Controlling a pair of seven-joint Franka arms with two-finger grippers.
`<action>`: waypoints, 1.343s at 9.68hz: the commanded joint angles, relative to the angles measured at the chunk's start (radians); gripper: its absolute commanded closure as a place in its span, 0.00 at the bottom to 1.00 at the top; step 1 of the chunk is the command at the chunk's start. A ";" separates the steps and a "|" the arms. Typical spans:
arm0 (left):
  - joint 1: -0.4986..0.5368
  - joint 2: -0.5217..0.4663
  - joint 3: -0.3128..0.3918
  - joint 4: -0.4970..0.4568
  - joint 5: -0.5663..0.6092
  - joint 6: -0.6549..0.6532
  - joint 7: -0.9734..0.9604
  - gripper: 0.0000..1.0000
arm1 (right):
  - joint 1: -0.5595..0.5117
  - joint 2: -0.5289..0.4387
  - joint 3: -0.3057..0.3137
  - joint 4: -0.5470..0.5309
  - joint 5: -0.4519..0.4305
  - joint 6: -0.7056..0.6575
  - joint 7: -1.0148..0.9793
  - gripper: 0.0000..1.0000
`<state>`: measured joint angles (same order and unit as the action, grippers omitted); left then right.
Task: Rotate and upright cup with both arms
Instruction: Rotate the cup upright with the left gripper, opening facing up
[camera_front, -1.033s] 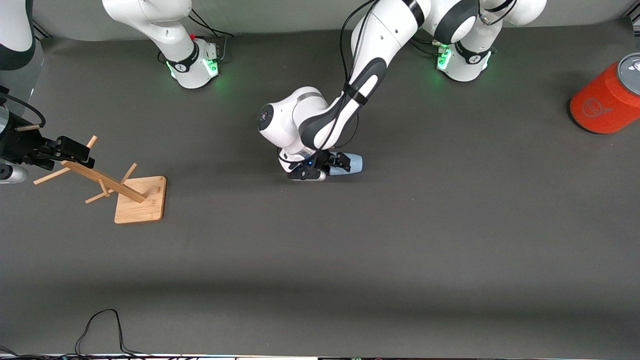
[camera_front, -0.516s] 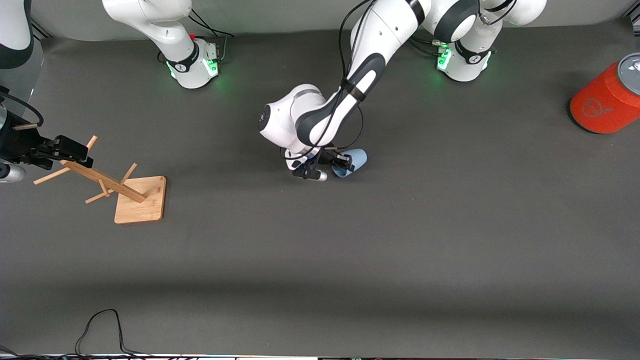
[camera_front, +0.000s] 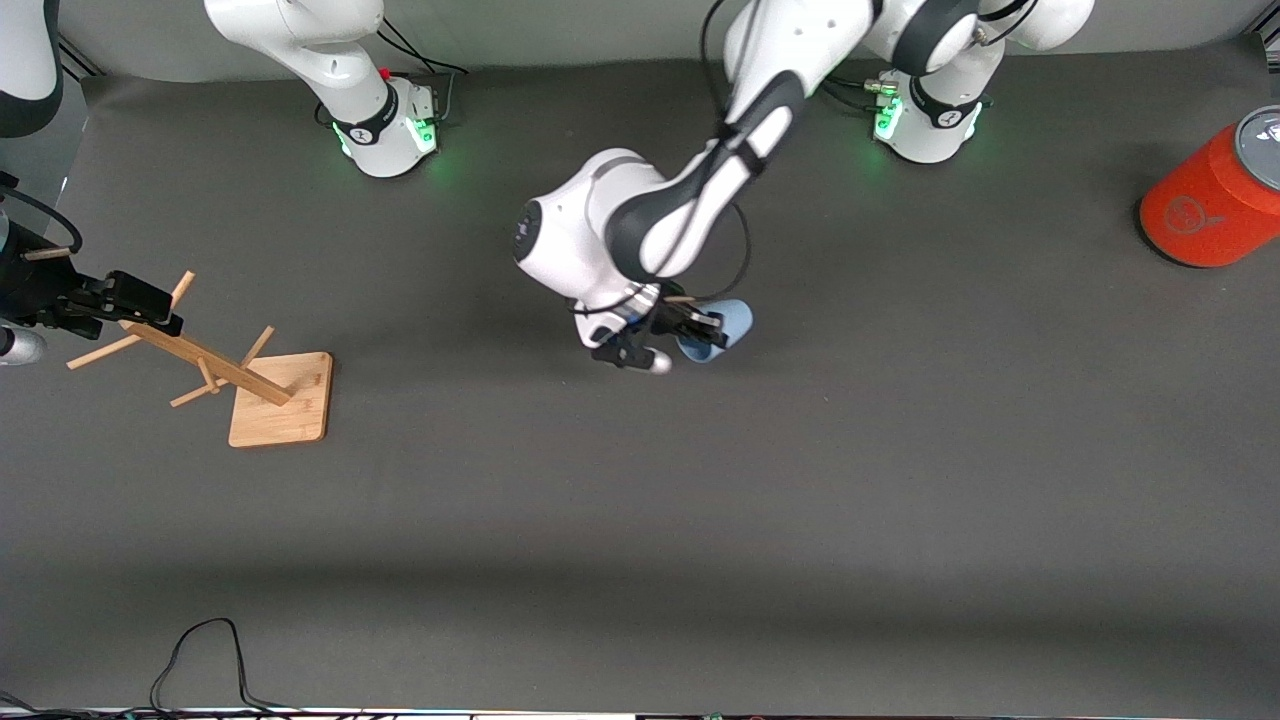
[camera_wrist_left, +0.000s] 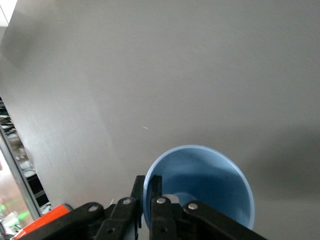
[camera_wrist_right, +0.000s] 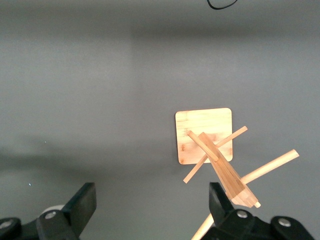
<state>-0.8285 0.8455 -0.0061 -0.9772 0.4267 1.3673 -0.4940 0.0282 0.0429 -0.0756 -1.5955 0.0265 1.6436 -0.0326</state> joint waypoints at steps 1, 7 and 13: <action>0.188 -0.093 -0.018 0.018 -0.147 -0.004 0.157 1.00 | 0.007 -0.005 -0.007 0.005 -0.008 -0.005 -0.015 0.00; 0.266 -0.175 -0.005 -0.053 -0.373 0.262 0.016 1.00 | 0.007 -0.005 -0.006 0.000 -0.010 -0.005 -0.010 0.00; 0.232 -0.525 -0.002 -0.790 -0.329 0.940 -0.283 1.00 | 0.007 -0.003 -0.006 0.000 -0.010 -0.005 -0.010 0.00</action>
<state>-0.5682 0.4522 -0.0178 -1.5257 0.0762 2.1747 -0.6854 0.0289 0.0433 -0.0757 -1.5970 0.0265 1.6427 -0.0326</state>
